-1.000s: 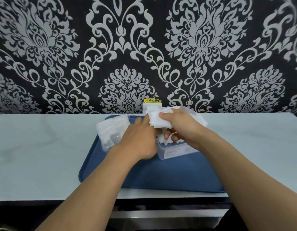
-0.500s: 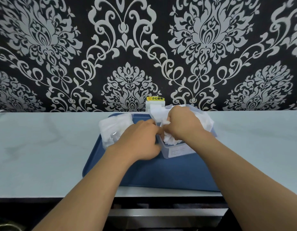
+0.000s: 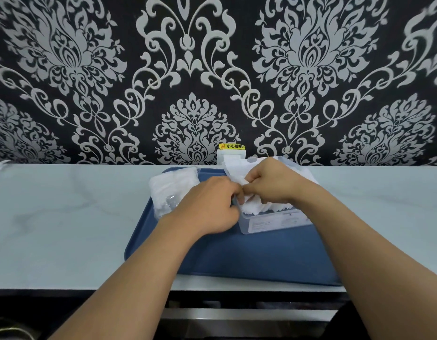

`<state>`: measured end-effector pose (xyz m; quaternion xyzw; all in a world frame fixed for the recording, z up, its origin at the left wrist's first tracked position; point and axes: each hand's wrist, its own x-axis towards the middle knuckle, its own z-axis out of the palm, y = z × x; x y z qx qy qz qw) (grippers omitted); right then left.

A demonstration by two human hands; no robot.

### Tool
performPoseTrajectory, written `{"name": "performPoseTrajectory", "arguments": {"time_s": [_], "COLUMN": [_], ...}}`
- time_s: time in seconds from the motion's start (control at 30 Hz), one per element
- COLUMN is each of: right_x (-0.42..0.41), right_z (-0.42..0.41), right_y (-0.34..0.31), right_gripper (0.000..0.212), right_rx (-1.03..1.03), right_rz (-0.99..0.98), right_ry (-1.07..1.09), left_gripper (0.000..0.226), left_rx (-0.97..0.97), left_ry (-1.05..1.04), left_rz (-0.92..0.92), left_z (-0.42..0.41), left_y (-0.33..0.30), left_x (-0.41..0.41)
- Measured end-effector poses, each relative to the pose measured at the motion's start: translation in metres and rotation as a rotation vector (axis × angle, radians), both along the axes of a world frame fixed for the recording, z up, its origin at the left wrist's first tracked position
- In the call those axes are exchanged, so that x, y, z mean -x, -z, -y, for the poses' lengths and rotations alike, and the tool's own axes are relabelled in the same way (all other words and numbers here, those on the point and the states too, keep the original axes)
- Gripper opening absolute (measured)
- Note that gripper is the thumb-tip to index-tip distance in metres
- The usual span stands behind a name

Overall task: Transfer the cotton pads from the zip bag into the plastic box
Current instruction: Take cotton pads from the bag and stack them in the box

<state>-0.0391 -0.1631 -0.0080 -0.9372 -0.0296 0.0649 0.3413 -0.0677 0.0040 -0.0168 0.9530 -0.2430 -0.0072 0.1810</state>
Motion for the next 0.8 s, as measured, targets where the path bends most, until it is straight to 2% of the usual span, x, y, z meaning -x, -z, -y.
{"name": "performPoseTrajectory", "arguments": {"time_s": [0.1,0.2,0.33,0.47,0.53,0.63,0.7,0.8], "right_x": [0.003,0.004,0.012,0.018,0.014,0.006,0.002,-0.003], "right_z": [-0.003,-0.009,-0.005,0.002,0.004,0.003,0.0,-0.004], "right_y": [0.007,0.009,-0.001,-0.005,-0.003,0.003,0.006,0.011], "right_gripper": [0.026,0.018,0.007,0.019,0.017,0.042,0.056,0.055], "right_rx": [0.139,0.245,0.14,0.088,0.105,0.238,0.273,0.28], "right_rz": [0.108,0.189,0.076,0.187,0.265,0.34,0.357,0.316], "right_ry": [0.021,0.046,-0.053,-0.057,-0.019,0.028,-0.009,-0.082], "left_gripper": [0.029,0.018,0.019,0.029,0.024,0.028,0.033,0.041], "left_rx": [0.051,0.13,0.192,0.257,0.271,0.205,0.197,0.203], "left_ry": [-0.042,-0.123,-0.269,-0.342,-0.354,-0.342,-0.338,-0.333], "left_rz": [0.008,0.029,0.025,0.031,0.03,0.034,0.046,0.065], "left_z": [0.001,0.005,0.013,0.02,0.02,0.022,0.023,0.024], "left_y": [0.001,0.005,0.007,0.009,0.011,0.012,0.012,0.012], "left_x": [-0.001,-0.003,-0.008,-0.012,-0.015,-0.014,-0.013,-0.015]}}
